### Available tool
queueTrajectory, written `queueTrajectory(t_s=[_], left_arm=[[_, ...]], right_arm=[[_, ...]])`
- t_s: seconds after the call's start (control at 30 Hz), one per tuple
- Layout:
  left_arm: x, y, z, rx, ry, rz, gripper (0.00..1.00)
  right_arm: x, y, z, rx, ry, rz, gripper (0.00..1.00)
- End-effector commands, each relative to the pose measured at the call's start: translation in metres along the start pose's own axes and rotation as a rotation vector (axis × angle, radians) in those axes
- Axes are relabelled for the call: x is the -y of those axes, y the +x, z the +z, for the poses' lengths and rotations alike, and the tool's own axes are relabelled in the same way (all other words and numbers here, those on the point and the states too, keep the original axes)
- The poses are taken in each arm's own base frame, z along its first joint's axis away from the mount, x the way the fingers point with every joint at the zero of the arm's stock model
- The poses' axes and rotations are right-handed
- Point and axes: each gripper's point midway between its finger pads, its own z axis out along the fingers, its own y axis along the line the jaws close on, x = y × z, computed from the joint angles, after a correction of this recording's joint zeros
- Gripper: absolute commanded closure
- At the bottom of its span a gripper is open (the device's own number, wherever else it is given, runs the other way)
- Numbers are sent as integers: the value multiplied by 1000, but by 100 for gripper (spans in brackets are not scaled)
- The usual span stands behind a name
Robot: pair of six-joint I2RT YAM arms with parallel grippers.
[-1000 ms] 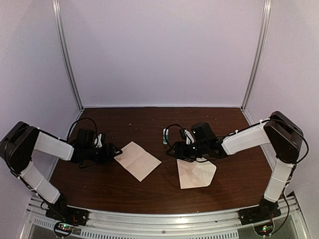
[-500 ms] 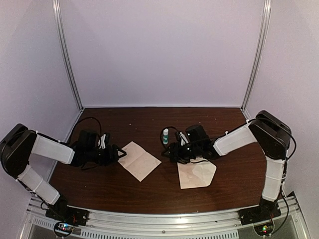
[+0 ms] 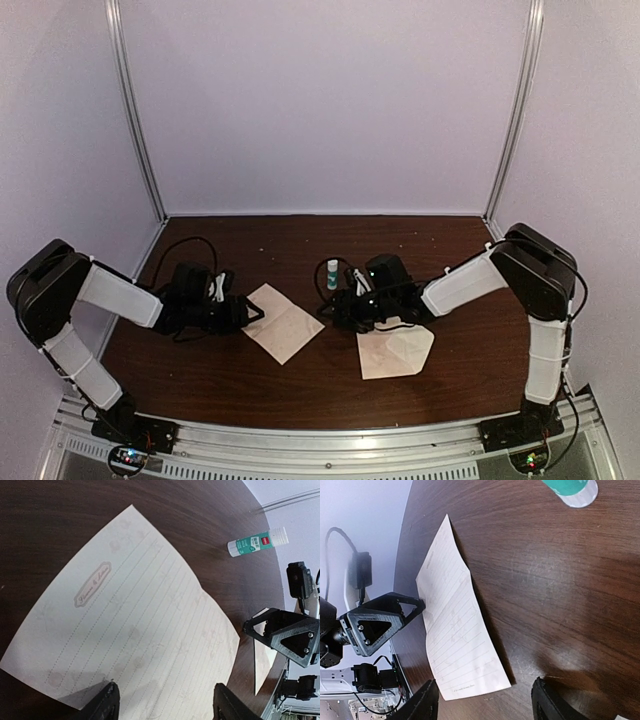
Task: Place the letter into the envelope and seal it
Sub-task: Pick up the letter from the center of the board.
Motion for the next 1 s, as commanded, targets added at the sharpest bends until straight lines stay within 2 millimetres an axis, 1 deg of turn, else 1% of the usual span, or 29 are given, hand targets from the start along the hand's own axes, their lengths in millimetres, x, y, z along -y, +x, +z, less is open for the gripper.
queueTrajectory(t_s=[0.0,0.13,0.33,0.57,0.73,0.77,0.83,0.93,0.97], left_arm=[[11,-3,9,1,45,37,35],[6,4,12,-19,33,27,35],[1,15,12,-43,18,15,35],[4,24,13,-61,19,14,35],[10,26,14,-61,30,17,35],[12,26,13,-59,34,20,35],[16,25,12,-49,41,24,35],[23,18,7,-21,52,35,35],[26,15,4,-6,57,41,34]], right_arm=[[-8,0,10,-4,-30,17,36],[-6,2,14,-8,-35,45,37],[-12,-3,16,8,-67,70,37],[-21,-8,21,12,-100,72,48],[-26,-8,22,14,-117,77,62],[-27,-9,22,16,-120,77,67],[-28,-10,20,26,-123,74,80],[-36,-15,14,49,-136,47,97],[-39,-17,11,58,-135,36,100]])
